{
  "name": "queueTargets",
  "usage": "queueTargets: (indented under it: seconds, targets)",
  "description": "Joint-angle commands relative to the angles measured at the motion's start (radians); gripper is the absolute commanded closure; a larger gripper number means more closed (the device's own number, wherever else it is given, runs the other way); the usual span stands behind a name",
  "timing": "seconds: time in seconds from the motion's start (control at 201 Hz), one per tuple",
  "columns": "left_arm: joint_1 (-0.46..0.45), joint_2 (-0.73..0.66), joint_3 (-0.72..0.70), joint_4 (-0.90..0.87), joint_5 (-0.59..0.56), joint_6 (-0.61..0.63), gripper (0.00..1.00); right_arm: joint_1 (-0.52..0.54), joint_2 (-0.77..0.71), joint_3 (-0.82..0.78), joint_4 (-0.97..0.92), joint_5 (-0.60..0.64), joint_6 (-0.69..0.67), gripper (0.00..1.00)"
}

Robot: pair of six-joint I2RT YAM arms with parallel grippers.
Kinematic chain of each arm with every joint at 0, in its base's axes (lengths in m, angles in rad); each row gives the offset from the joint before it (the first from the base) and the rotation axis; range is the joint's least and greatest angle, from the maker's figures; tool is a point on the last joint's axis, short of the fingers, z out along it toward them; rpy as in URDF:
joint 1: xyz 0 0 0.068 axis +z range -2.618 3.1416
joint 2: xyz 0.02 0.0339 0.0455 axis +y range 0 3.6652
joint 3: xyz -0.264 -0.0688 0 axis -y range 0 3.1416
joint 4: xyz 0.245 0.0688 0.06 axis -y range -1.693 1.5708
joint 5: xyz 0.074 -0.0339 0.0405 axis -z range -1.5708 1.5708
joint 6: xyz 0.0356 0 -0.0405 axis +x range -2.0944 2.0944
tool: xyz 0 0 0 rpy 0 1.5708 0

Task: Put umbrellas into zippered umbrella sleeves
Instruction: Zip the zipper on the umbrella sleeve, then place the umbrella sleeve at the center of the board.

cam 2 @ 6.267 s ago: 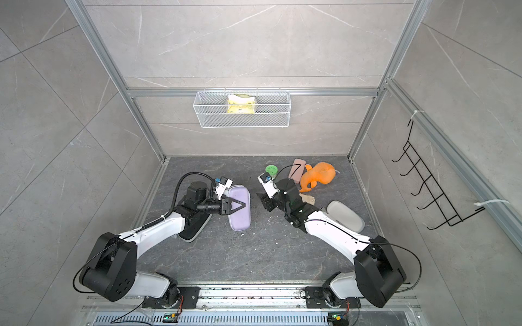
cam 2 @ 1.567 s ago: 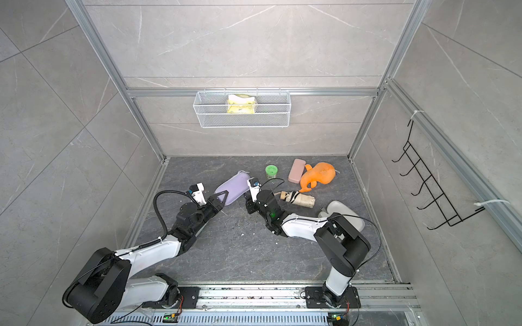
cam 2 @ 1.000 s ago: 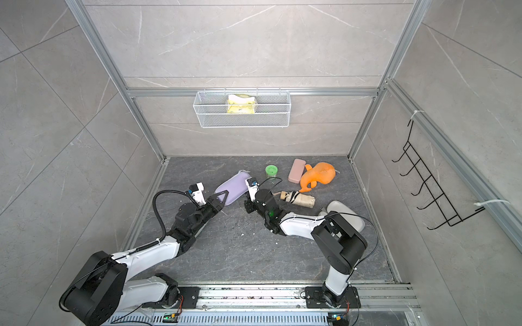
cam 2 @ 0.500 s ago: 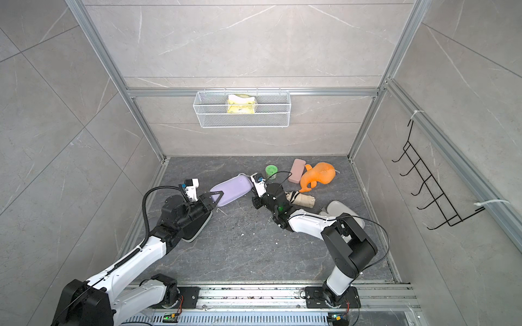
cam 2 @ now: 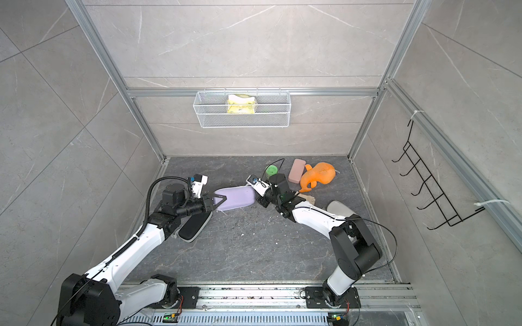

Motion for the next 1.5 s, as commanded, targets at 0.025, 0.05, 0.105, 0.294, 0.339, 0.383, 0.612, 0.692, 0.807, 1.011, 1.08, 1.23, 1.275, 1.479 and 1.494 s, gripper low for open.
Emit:
queueTargets:
  seconds: [0.025,0.05,0.105,0.294,0.339,0.383,0.612,0.692,0.807,1.011,1.08,1.23,1.275,1.479,1.494]
  targets:
    - [-0.014,0.023,0.008,-0.135,0.129,0.075,1.00,-0.039,-0.007,0.137,-0.001,0.040,-0.028,1.00]
    - [-0.015,0.025,0.005,-0.129,0.129,0.071,1.00,-0.037,-0.001,0.152,-0.012,0.032,-0.018,1.00]
    - [-0.014,0.025,0.001,-0.118,0.129,0.067,1.00,-0.039,0.008,0.180,-0.032,0.009,0.006,1.00]
    - [-0.017,0.037,0.008,-0.117,0.154,0.076,1.00,-0.038,0.014,0.231,-0.050,-0.052,0.043,1.00]
    - [-0.026,0.049,0.012,-0.111,0.153,0.075,1.00,-0.036,0.016,0.256,-0.082,-0.071,0.033,1.00]
    - [-0.046,0.065,0.012,-0.097,0.145,0.069,1.00,-0.034,0.014,0.284,-0.119,-0.090,0.030,1.00]
    - [-0.130,0.131,0.012,-0.050,0.089,0.075,1.00,-0.035,0.017,0.342,-0.195,-0.109,0.186,0.98]
    - [-0.128,0.130,0.012,-0.027,0.074,0.064,1.00,-0.040,0.028,0.361,-0.239,-0.058,0.258,0.77]
    - [-0.107,0.127,-0.039,0.090,0.008,-0.035,1.00,-0.042,0.025,0.367,-0.345,0.054,0.347,0.56]
    - [-0.114,0.148,-0.272,0.603,-0.267,-0.376,1.00,-0.045,-0.081,0.183,-0.432,0.192,0.630,0.51]
    - [-0.145,0.158,-0.333,0.725,-0.404,-0.452,1.00,-0.045,-0.112,0.124,-0.467,0.139,0.804,0.49]
    - [-0.268,0.196,-0.410,0.860,-0.703,-0.565,1.00,0.034,-0.151,-0.029,-0.388,0.082,1.158,0.40]
    - [-0.329,0.205,-0.433,0.876,-0.820,-0.597,1.00,0.099,-0.165,-0.082,-0.309,0.125,1.239,0.34]
    - [-0.660,0.239,-0.480,0.824,-1.282,-0.744,0.95,0.220,-0.072,-0.161,-0.158,0.137,1.542,0.17]
    - [-0.680,0.242,-0.479,0.810,-1.311,-0.757,0.95,0.224,-0.064,-0.162,-0.163,0.144,1.558,0.17]
